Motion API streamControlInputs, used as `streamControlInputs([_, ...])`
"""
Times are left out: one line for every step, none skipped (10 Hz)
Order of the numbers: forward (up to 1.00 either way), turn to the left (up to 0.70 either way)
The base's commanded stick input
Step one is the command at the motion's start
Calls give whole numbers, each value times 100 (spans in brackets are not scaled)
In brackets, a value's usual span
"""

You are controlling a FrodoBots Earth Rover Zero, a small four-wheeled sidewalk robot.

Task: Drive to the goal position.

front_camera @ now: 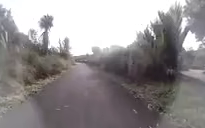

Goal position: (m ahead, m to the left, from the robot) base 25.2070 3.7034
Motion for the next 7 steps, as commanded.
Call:
streamControlInputs([70,0])
streamControlInputs([70,9])
streamControlInputs([70,32])
streamControlInputs([70,35])
streamControlInputs([70,0])
streamControlInputs([70,0])
streamControlInputs([70,0])
